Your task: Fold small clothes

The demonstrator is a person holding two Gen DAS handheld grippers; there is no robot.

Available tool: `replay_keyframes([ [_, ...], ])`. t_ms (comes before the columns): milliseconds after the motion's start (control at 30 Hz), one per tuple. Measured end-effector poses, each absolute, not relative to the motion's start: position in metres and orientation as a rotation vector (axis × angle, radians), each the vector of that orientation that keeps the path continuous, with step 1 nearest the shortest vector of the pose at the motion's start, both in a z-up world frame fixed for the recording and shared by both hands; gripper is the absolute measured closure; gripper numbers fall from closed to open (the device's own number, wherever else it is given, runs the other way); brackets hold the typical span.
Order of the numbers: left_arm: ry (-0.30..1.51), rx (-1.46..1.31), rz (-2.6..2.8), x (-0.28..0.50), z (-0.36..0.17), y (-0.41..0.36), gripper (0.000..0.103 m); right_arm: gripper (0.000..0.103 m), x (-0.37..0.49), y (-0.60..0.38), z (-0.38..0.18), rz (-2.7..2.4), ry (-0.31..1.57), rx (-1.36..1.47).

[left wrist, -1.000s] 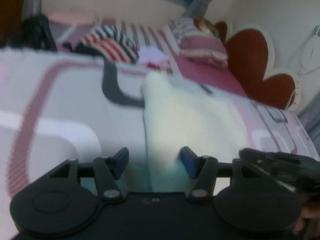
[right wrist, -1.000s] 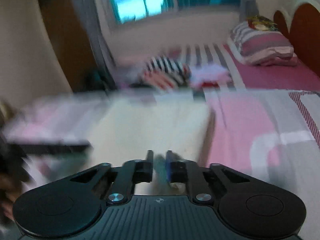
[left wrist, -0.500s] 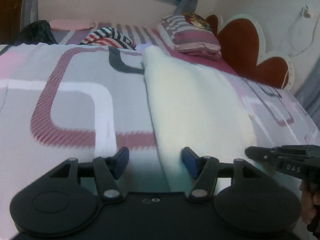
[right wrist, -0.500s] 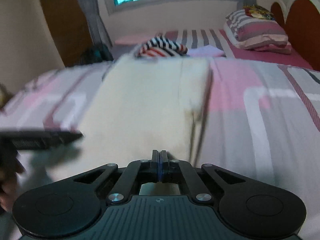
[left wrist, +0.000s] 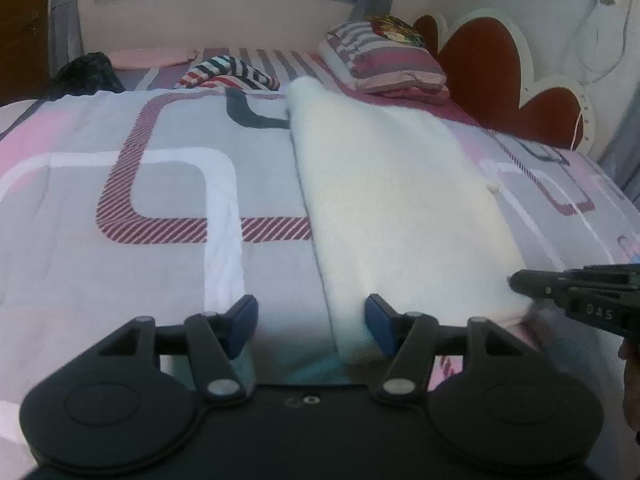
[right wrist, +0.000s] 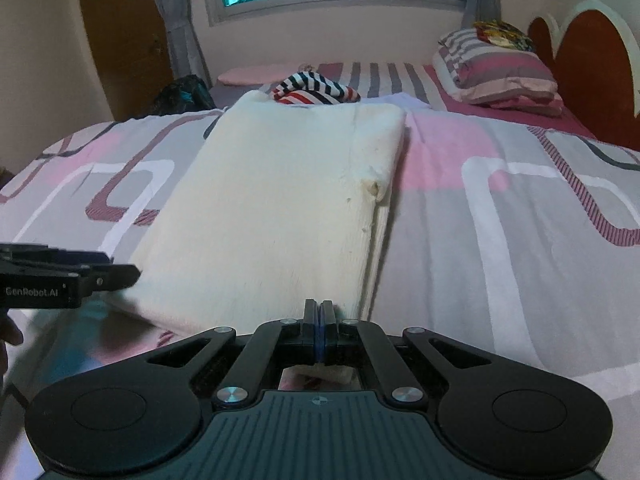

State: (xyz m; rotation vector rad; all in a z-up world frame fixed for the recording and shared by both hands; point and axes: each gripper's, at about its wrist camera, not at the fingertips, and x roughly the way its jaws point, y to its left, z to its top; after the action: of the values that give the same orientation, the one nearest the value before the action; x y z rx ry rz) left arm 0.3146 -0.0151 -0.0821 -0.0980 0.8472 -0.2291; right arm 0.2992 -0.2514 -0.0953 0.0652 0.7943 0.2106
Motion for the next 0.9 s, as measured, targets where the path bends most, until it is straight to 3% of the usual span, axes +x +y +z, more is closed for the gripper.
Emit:
replay_keyframes([
  [133, 0.855, -0.084, -0.242, 0.309, -0.081, -0.016, 0.044, 0.103, 0.284, -0.248, -0.086, 0.244, 0.758, 0.085],
  [267, 0.876, -0.071, -0.231, 0.312, -0.089, -0.017, 0.036, 0.103, 0.284, -0.240, -0.103, 0.241, 0.811, 0.055],
  [633, 0.849, -0.194, -0.223, 0.337, -0.069, 0.010, 0.035, 0.103, 0.291, -0.274, -0.075, 0.179, 0.730, 0.270],
  [667, 0.846, -0.225, -0.235, 0.344, -0.068, 0.012, 0.034, 0.082, 0.297, -0.281, -0.074, 0.162, 0.720, 0.306],
  [700, 0.845, -0.255, -0.247, 0.352, -0.068, 0.014, 0.032, 0.032, 0.303, -0.288, -0.074, 0.143, 0.713, 0.339],
  [733, 0.846, -0.292, -0.264, 0.361, -0.069, 0.017, 0.032, 0.018, 0.309, -0.294, -0.073, 0.128, 0.700, 0.368],
  [833, 0.858, -0.393, -0.283, 0.387, -0.077, 0.021, 0.031, 0.016, 0.330, -0.316, -0.073, 0.139, 0.670, 0.453],
  [900, 0.891, -0.430, -0.298, 0.404, -0.085, 0.024, 0.034, 0.021, 0.347, -0.328, -0.078, 0.156, 0.688, 0.524],
])
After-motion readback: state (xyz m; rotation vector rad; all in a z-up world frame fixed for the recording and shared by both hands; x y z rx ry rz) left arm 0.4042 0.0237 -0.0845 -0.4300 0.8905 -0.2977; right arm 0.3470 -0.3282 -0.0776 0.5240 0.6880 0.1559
